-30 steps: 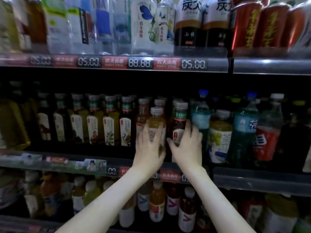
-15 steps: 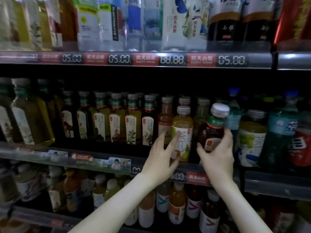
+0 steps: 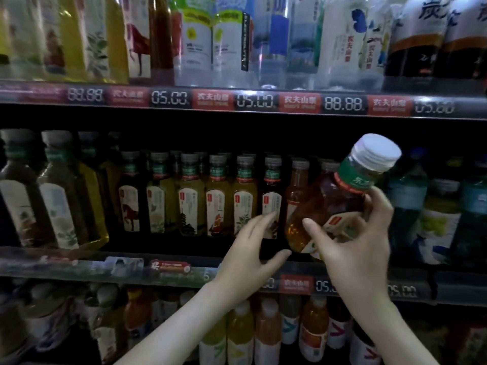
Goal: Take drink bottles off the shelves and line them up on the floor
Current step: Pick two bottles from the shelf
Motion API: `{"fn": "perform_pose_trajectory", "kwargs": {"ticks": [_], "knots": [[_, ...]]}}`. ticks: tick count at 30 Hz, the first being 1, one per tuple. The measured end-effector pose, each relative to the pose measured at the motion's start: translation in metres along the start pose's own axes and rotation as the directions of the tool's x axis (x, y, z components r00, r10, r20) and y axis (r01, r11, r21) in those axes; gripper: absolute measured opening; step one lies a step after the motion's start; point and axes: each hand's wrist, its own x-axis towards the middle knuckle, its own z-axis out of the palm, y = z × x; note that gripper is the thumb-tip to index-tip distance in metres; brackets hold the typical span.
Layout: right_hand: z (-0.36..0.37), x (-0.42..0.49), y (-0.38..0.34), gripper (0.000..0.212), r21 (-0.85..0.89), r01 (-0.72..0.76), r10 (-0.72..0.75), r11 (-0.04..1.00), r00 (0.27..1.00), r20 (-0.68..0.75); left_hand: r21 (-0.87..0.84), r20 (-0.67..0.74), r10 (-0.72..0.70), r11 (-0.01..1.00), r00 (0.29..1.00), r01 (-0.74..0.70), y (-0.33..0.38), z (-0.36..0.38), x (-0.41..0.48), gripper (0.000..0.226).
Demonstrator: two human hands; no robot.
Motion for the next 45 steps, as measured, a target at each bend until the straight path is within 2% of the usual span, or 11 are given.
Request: {"fn": "perform_pose_trajectory", "kwargs": {"ticks": [5,9,13,16,19,22,27,30,34,39,45], "knots": [[0.073,-0.019,-0.008,0.085,0.078,-0.087,0.076,0.993,0.987,0.143,-0.127,-0.099,-0.109,0.987,0.989,0.096,-0.011,-0.032,-0.009,0.061],[0.132,-0.022,-0.019,0.083,0.137,-0.174,0.137,0.975,0.96,0.244,-0.074,-0.103,-0.243,0.969,0.965,0.236,-0.05,-0.07,-0.022,0.067],[0.196,-0.028,-0.03,0.08,0.156,-0.216,0.159,0.964,0.936,0.314,0.178,-0.189,-0.28,0.933,0.941,0.314,-0.082,-0.108,-0.037,0.07],[0.241,-0.038,-0.04,0.08,0.131,-0.259,0.188,0.957,0.898,0.399,0.509,-0.365,-0.11,0.808,0.925,0.297,-0.109,-0.135,-0.056,0.071],[0.275,-0.044,-0.048,0.088,0.026,-0.254,0.215,0.967,0.865,0.453,0.598,-0.484,-0.011,0.726,0.875,0.34,-0.131,-0.16,-0.076,0.063],[0.299,-0.043,-0.058,0.091,-0.079,-0.225,0.234,0.971,0.842,0.487,0.535,-0.588,-0.073,0.712,0.806,0.455,-0.145,-0.187,-0.086,0.078],[0.324,-0.044,-0.069,0.098,-0.244,-0.139,0.254,0.96,0.802,0.54,0.49,-0.463,-0.248,0.729,0.851,0.479,-0.166,-0.215,-0.086,0.085],[0.333,-0.045,-0.072,0.1,-0.223,-0.164,0.27,0.961,0.733,0.624,0.489,-0.463,-0.219,0.745,0.859,0.454,-0.169,-0.213,-0.085,0.087],[0.343,-0.049,-0.075,0.096,-0.24,-0.122,0.254,0.963,0.708,0.659,0.524,-0.508,-0.187,0.708,0.841,0.474,-0.172,-0.204,-0.082,0.097],[0.327,-0.054,-0.074,0.09,-0.187,-0.048,0.158,0.981,0.755,0.637,0.602,-0.488,-0.177,0.641,0.855,0.476,-0.165,-0.184,-0.08,0.086],[0.241,-0.048,-0.06,0.069,-0.105,0.095,-0.025,0.99,0.849,0.528,0.531,-0.409,-0.124,0.773,0.904,0.347,-0.119,-0.127,-0.055,0.082]]}}
